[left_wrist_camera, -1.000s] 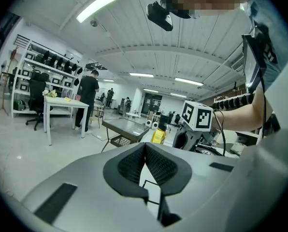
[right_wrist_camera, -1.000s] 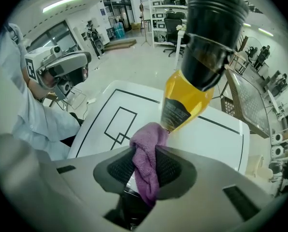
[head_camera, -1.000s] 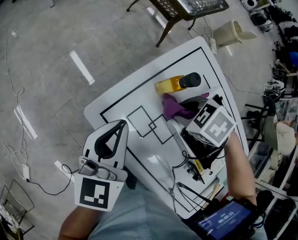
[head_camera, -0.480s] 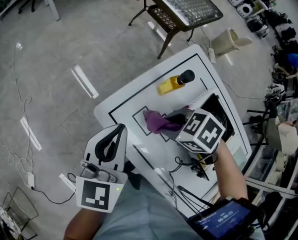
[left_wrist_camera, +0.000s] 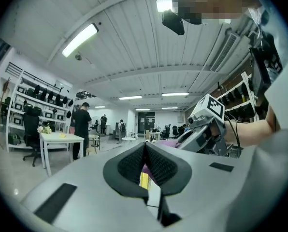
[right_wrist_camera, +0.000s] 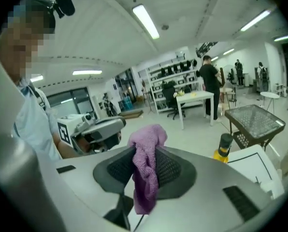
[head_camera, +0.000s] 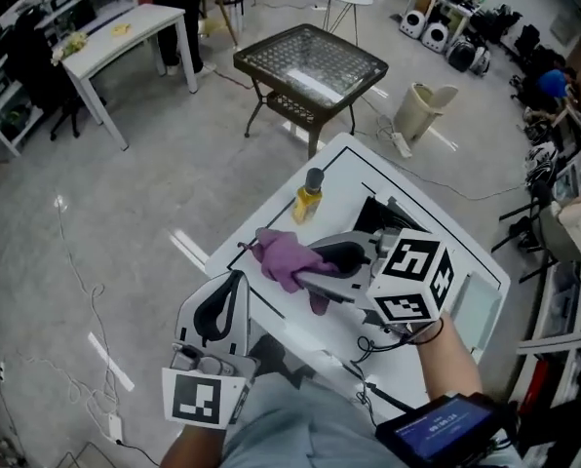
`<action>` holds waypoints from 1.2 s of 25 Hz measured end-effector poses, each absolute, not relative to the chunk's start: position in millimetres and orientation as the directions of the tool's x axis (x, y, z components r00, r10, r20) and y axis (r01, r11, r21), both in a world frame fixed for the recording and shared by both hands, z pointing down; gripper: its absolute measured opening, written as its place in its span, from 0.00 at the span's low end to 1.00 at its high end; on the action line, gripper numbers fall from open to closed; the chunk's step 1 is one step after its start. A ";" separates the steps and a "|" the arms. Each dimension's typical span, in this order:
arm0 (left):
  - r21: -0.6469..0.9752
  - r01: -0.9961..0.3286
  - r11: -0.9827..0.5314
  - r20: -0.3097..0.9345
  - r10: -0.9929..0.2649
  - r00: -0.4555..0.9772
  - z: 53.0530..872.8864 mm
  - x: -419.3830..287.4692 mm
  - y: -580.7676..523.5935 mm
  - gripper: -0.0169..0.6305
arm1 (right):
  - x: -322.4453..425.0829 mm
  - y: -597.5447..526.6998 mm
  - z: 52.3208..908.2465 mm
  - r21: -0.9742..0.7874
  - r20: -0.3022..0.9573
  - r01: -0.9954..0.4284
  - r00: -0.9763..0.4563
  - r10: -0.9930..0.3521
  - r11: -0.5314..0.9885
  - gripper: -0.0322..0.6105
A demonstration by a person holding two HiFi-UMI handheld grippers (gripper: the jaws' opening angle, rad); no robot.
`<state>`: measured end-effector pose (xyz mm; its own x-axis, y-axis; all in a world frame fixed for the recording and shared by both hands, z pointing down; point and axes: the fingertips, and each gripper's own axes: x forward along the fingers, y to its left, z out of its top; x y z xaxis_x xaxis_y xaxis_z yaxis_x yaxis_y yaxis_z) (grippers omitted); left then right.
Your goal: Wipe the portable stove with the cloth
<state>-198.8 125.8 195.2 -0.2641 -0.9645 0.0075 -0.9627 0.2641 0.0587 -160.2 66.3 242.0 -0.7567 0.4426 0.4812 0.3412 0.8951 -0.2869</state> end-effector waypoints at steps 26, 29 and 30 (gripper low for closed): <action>-0.036 -0.941 -0.338 -0.069 -0.938 0.339 167.5 -87.3 88.6 0.05 | -7.5 71.5 214.2 -0.052 0.088 -0.706 -0.708 -0.701 0.707 0.25; -0.021 -0.920 -0.392 -0.059 -0.918 0.392 168.9 -86.0 90.8 0.05 | -5.1 75.7 210.4 -0.039 0.072 -0.754 -0.656 -0.751 0.656 0.25; -0.022 -0.913 -0.408 -0.061 -0.911 0.409 168.2 -85.5 90.9 0.05 | -4.3 76.8 209.3 -0.034 0.069 -0.768 -0.640 -0.765 0.639 0.25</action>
